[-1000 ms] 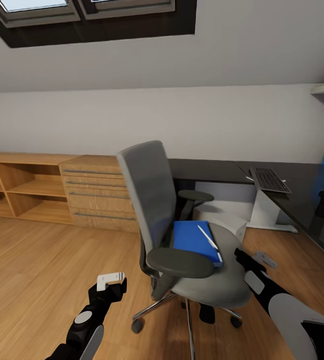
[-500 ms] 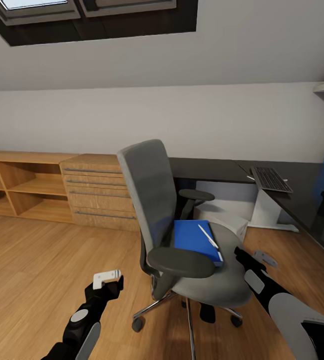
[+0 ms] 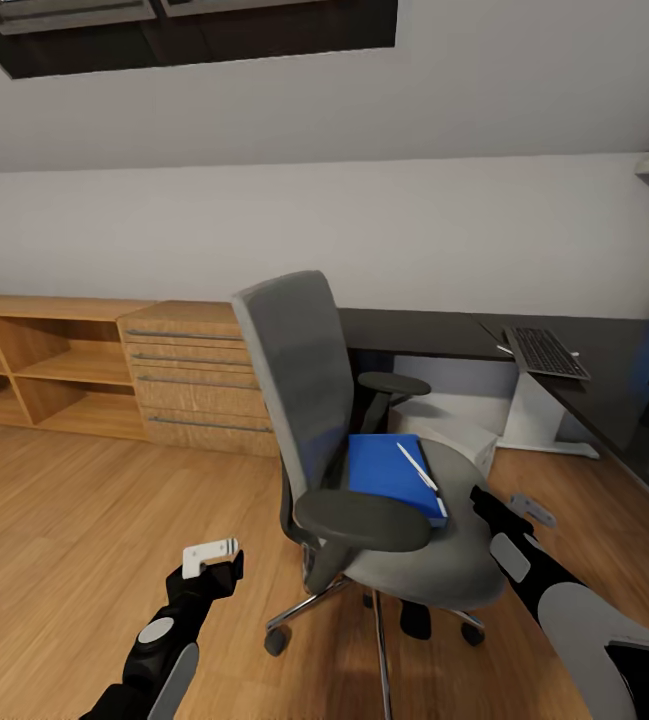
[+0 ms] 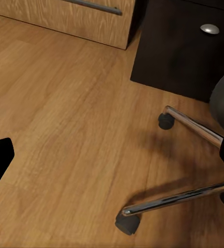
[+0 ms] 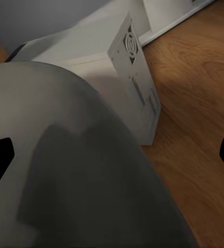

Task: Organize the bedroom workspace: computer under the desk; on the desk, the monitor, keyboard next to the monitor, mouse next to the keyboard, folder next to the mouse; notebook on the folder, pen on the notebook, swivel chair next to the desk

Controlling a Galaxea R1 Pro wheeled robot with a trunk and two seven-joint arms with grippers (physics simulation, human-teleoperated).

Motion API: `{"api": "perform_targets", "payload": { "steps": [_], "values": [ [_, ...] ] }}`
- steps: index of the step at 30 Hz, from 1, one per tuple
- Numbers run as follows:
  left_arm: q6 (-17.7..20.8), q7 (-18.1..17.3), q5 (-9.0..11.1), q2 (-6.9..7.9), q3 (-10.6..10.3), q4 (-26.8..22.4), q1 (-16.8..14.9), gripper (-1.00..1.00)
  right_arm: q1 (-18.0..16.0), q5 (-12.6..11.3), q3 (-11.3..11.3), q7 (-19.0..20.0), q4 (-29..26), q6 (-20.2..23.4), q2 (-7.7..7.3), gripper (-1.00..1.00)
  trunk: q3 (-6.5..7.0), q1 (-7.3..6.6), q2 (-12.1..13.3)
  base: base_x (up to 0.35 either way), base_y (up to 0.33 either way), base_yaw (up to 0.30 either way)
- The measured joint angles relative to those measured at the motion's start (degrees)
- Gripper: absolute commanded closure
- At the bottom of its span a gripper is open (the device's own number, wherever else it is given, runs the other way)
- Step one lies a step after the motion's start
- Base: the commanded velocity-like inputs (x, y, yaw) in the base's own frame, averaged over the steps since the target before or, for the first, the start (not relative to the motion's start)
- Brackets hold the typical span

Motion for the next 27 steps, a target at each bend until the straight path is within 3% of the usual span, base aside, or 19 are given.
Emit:
{"api": "perform_targets", "payload": {
  "steps": [22,27],
  "values": [
    [-0.04,-0.30,-0.24,-0.06,-0.25,0.23,-0.03,-1.00,-0.01,0.01,0.09,0.01,-0.14,0.00,0.05,-1.00,0.00,0.00,0.00,0.000,0.000,0.136],
    [-0.04,-0.30,-0.25,-0.08,-0.33,0.39,0.00,-1.00,0.00,-0.07,0.14,-0.06,1.76,-0.02,0.05,-1.00,1.10,-0.13,0.06,0.000,0.000,0.142]
  ]
}}
